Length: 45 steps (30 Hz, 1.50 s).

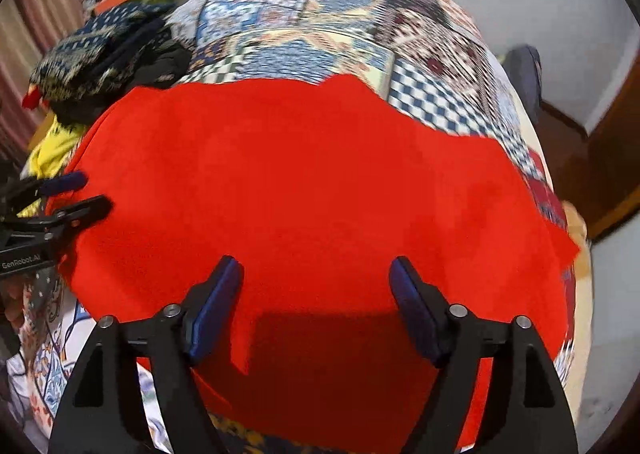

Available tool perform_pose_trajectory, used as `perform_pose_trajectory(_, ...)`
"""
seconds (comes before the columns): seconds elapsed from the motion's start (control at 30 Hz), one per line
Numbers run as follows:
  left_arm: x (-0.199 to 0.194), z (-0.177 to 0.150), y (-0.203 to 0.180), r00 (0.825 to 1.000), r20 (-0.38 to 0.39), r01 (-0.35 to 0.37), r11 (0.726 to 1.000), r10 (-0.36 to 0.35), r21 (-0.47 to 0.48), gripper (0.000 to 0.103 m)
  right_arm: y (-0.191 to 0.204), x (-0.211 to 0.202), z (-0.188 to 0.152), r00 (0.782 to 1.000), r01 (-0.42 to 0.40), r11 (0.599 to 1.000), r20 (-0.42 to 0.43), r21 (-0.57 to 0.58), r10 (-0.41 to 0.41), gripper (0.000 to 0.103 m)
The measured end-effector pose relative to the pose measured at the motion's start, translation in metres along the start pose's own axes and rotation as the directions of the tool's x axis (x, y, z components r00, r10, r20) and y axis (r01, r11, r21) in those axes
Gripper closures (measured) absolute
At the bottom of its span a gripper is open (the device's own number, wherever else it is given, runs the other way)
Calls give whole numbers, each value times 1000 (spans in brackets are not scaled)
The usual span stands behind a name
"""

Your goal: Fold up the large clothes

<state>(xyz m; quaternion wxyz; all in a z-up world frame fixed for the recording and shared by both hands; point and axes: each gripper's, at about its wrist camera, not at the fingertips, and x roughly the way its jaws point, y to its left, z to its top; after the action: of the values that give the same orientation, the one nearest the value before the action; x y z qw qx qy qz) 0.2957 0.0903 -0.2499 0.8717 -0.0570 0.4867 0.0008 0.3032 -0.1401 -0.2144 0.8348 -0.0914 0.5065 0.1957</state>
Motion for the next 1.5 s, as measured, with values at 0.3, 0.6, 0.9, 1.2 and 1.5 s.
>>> perform_pose_trajectory(0.3,-14,-26,44,996,-43,-77,990,72,-115,25,-42,-21,-25,999,38,986,21,164,-42,20)
perform_pose_trajectory(0.6,-27,-50,76,995,-77,-76,957,57,-280,25,-77,-26,-55,999,54,954,-25,294,-49,20)
perform_pose_trajectory(0.9,-49,-67,74,980,-39,156,880,-194,-448,25,-71,-39,-57,998,69,964,-18,256,-67,20)
perform_pose_trajectory(1.2,-27,-73,69,911,11,344,743,-412,-574,26,-52,-48,-40,998,1,973,59,232,-15,20)
perform_pose_trajectory(1.5,2,-47,84,899,143,407,670,-413,-621,26,-41,-38,-34,999,13,978,43,208,-22,20)
